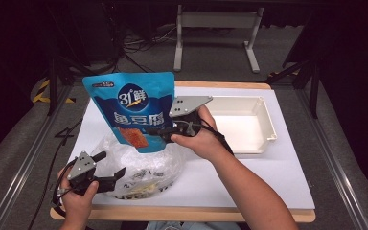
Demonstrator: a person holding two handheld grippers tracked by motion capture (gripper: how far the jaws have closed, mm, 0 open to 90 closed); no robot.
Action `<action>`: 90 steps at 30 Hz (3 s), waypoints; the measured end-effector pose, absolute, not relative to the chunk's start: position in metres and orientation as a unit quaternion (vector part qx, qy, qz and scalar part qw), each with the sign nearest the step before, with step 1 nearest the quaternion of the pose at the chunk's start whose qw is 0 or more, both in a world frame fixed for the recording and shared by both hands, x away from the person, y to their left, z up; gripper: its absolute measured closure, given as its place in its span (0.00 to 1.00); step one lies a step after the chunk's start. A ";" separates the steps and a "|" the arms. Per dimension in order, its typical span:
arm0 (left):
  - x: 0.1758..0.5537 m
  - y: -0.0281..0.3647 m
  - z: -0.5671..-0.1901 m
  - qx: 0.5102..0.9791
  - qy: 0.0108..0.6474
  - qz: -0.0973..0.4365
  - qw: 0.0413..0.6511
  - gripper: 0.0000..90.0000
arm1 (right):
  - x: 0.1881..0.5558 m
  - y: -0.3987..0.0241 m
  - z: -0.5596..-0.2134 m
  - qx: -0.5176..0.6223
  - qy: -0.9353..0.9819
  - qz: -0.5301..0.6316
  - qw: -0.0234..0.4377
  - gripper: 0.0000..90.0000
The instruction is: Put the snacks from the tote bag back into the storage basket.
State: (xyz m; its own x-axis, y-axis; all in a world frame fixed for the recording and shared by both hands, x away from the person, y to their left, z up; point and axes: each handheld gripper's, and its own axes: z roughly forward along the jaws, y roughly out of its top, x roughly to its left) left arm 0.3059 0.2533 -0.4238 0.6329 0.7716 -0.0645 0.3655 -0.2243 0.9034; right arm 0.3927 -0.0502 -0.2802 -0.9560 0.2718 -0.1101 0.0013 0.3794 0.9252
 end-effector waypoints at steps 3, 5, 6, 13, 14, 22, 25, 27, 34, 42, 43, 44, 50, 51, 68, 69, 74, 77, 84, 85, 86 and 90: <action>0.306 0.253 -0.424 0.755 0.376 0.205 0.496 0.12 | 0.393 -0.055 -0.277 0.086 0.819 0.553 0.128 0.61; 0.306 0.253 -0.424 0.756 0.376 0.205 0.495 0.12 | 0.393 -0.058 -0.275 0.088 0.819 0.553 0.129 0.61; 0.306 0.253 -0.424 0.756 0.376 0.205 0.495 0.12 | 0.393 -0.061 -0.274 0.088 0.818 0.553 0.132 0.61; 0.306 0.253 -0.424 0.757 0.379 0.205 0.492 0.12 | 0.397 -0.076 -0.262 0.093 0.817 0.549 0.149 0.61; 0.306 0.254 -0.424 0.756 0.379 0.205 0.493 0.12 | 0.397 -0.076 -0.262 0.093 0.817 0.549 0.149 0.61; 0.306 0.253 -0.424 0.756 0.379 0.205 0.492 0.12 | 0.406 -0.106 -0.251 0.116 0.810 0.548 0.174 0.61; 0.307 0.253 -0.425 0.756 0.380 0.206 0.491 0.12 | 0.410 -0.116 -0.247 0.126 0.806 0.549 0.181 0.61; 0.307 0.253 -0.425 0.756 0.380 0.206 0.491 0.12 | 0.413 -0.123 -0.245 0.130 0.806 0.547 0.185 0.61; 0.307 0.253 -0.425 0.757 0.380 0.207 0.490 0.12 | 0.421 -0.142 -0.241 0.141 0.800 0.549 0.195 0.61; 0.307 0.253 -0.425 0.757 0.380 0.206 0.490 0.12 | 0.432 -0.163 -0.240 0.167 0.800 0.538 0.205 0.61; 0.307 0.253 -0.425 0.757 0.380 0.206 0.490 0.12 | 0.434 -0.166 -0.241 0.171 0.799 0.538 0.205 0.61; 0.307 0.253 -0.425 0.757 0.380 0.205 0.490 0.12 | 0.436 -0.169 -0.242 0.177 0.798 0.538 0.205 0.61; 0.307 0.253 -0.425 0.755 0.381 0.206 0.492 0.12 | 0.447 -0.184 -0.247 0.202 0.791 0.535 0.218 0.61; 0.307 0.253 -0.425 0.756 0.381 0.205 0.492 0.12 | 0.449 -0.187 -0.248 0.206 0.790 0.535 0.219 0.61; 0.307 0.253 -0.426 0.756 0.382 0.205 0.491 0.12 | 0.478 -0.221 -0.266 0.249 0.775 0.522 0.255 0.61; 0.307 0.253 -0.426 0.756 0.382 0.204 0.491 0.12 | 0.479 -0.222 -0.268 0.251 0.774 0.522 0.256 0.61; 0.307 0.252 -0.426 0.757 0.382 0.203 0.490 0.12 | 0.485 -0.226 -0.278 0.251 0.774 0.518 0.265 0.60; 0.307 0.253 -0.426 0.757 0.382 0.202 0.490 0.12 | 0.487 -0.227 -0.284 0.255 0.775 0.517 0.261 0.60; 0.307 0.252 -0.426 0.757 0.383 0.202 0.490 0.12 | 0.491 -0.231 -0.302 0.272 0.775 0.514 0.249 0.61; 0.307 0.252 -0.427 0.757 0.382 0.202 0.491 0.12 | 0.491 -0.231 -0.305 0.273 0.775 0.513 0.247 0.61; 0.307 0.252 -0.427 0.757 0.382 0.203 0.490 0.12 | 0.491 -0.232 -0.308 0.276 0.775 0.514 0.242 0.61; 0.307 0.252 -0.427 0.757 0.382 0.203 0.490 0.12 | 0.493 -0.232 -0.319 0.281 0.777 0.511 0.238 0.61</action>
